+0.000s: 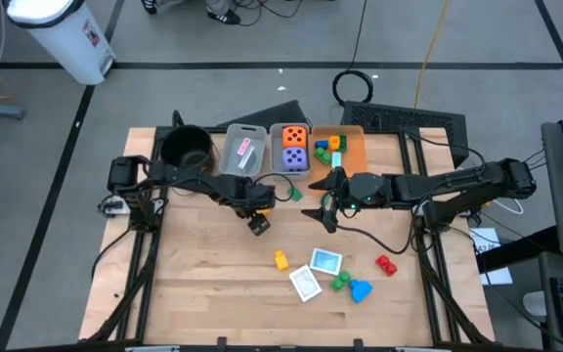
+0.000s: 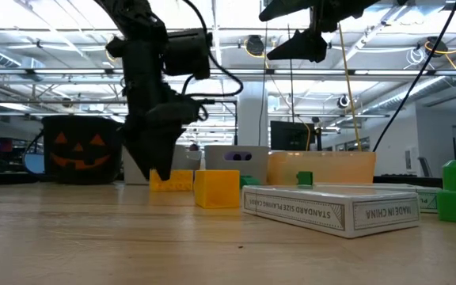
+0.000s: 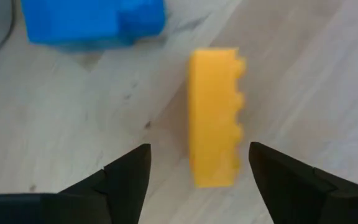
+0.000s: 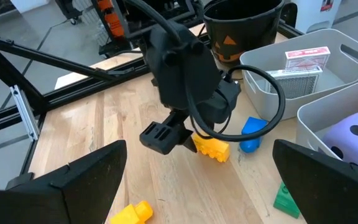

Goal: Pick & Place Toys
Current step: Put the top yellow game piece into the orange bin

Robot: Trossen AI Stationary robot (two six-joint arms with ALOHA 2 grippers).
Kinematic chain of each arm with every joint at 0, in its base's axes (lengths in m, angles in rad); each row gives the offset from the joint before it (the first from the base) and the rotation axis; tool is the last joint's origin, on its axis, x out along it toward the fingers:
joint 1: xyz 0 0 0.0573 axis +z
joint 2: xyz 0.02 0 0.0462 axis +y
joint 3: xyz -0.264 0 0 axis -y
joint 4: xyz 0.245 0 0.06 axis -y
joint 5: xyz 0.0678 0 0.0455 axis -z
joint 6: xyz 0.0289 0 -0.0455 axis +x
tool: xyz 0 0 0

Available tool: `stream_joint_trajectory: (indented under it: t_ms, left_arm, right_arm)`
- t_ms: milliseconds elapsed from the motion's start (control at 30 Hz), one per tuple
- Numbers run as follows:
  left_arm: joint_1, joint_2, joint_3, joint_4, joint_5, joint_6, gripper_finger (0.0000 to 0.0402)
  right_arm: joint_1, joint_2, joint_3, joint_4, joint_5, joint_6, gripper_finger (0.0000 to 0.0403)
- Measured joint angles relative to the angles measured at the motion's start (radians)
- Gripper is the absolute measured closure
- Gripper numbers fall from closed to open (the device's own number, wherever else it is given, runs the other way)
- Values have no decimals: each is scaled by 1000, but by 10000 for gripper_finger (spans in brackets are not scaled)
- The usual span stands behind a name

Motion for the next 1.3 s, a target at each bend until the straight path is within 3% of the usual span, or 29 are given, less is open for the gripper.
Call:
stream_joint_trajectory:
  t_ms: [600, 733, 1033, 1300]
  left_arm:
    - [7, 4, -20, 75, -16, -18, 161]
    - [7, 32, -20, 79, 11, -18, 193]
    - [4, 56, -16, 67, 19, -60, 307]
    - [19, -64, -23, 18, 74, 15, 308]
  right_arm:
    - [0, 0, 0, 0, 0, 0, 7]
    - [0, 0, 0, -1, 0, 0, 7]
    - [0, 0, 0, -1, 0, 11, 7]
    - [0, 0, 0, -2, 0, -3, 7]
